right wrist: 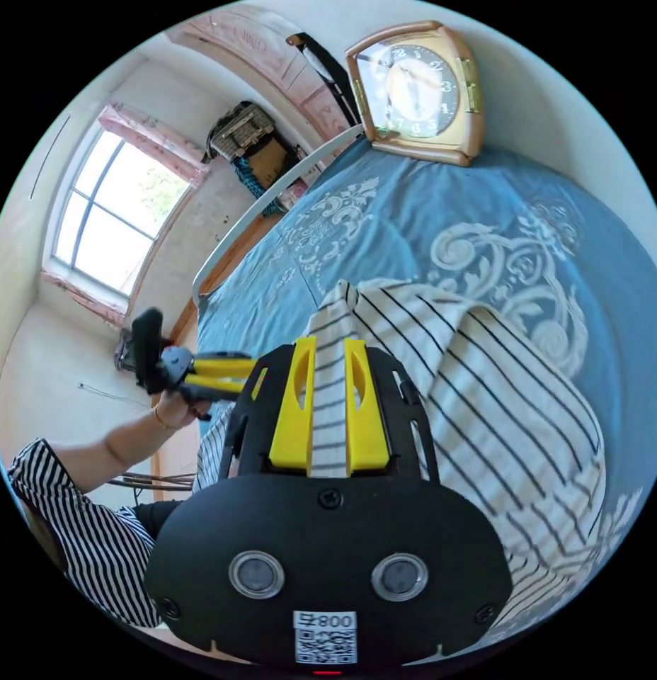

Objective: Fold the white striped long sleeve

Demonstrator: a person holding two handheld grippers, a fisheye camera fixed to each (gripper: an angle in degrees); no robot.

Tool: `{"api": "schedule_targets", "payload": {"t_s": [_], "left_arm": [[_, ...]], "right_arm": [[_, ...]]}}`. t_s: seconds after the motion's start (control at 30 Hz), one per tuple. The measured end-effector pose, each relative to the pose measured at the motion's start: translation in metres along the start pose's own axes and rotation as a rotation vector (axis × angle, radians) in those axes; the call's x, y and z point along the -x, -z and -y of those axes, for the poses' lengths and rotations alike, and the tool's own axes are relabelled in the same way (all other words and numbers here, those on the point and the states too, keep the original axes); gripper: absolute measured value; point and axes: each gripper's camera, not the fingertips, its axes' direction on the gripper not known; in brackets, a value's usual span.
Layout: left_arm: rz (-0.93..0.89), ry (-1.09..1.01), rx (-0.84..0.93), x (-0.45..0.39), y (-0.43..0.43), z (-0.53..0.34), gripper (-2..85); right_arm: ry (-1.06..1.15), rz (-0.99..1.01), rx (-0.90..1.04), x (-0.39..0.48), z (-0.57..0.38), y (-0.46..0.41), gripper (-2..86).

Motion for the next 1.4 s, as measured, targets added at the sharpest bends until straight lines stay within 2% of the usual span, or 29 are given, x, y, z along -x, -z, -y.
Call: {"api": "schedule_targets", "payload": {"t_s": [0.17, 0.23, 0.43, 0.53, 0.77, 0.9, 1.07, 1.17, 1.3, 1.4], "left_arm": [[0.014, -0.010, -0.076, 0.022, 0.021, -0.019, 4.4], [0.022, -0.019, -0.094, 0.027, 0.029, -0.022, 3.5], [-0.036, 0.020, -0.209, 0.058, 0.066, -0.034, 2.4], [-0.065, 0.064, -0.186, 0.073, 0.066, -0.040, 2.2], [-0.091, 0.082, -0.180, 0.089, 0.070, -0.053, 2.2], [-0.071, 0.078, -0.175, 0.091, 0.073, -0.055, 2.3], [-0.081, 0.083, -0.224, 0.096, 0.086, -0.061, 2.2], [-0.103, 0.115, -0.241, 0.102, 0.086, -0.064, 2.3], [-0.107, 0.162, -0.212, 0.105, 0.077, -0.063, 2.4], [-0.110, 0.163, -0.209, 0.101, 0.078, -0.062, 2.5]], "right_arm": [[0.043, -0.099, 0.129, 0.012, 0.063, -0.042, 5.6], [0.057, -0.123, 0.173, 0.015, 0.083, -0.051, 2.4], [0.070, -0.086, 0.034, 0.028, 0.132, -0.023, 0.7], [0.091, -0.084, 0.102, 0.030, 0.149, -0.030, 1.1], [0.134, -0.181, 0.172, 0.025, 0.147, -0.027, 5.9], [0.163, -0.257, 0.214, 0.029, 0.158, -0.038, 2.7], [0.174, -0.171, 0.167, 0.031, 0.170, -0.018, 0.9], [0.175, -0.176, 0.159, 0.029, 0.177, -0.014, 0.7], [0.128, -0.194, 0.244, 0.010, 0.180, -0.035, 1.2], [0.119, -0.204, 0.205, 0.005, 0.167, -0.013, 2.9]]}}
